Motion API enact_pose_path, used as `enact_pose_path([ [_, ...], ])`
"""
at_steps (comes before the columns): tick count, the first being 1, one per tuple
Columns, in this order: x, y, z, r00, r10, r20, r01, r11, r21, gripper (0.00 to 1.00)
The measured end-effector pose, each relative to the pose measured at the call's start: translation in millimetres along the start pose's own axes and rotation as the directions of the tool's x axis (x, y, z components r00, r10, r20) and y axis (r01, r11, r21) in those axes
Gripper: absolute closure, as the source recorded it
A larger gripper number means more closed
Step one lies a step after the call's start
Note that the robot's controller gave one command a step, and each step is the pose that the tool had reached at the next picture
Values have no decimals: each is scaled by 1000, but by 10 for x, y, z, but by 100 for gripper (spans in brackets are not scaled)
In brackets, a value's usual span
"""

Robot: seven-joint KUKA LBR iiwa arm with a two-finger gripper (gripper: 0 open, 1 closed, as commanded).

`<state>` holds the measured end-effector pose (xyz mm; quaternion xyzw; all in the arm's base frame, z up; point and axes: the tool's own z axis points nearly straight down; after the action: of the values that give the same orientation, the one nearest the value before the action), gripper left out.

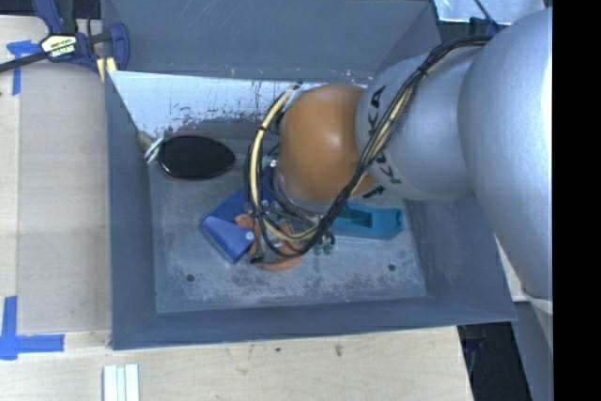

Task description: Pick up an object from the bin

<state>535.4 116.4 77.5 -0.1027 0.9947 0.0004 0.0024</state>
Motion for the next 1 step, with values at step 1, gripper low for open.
enact_pose_path([
  [1,0,0,0,1000,0,0,0,1000,0,100],
])
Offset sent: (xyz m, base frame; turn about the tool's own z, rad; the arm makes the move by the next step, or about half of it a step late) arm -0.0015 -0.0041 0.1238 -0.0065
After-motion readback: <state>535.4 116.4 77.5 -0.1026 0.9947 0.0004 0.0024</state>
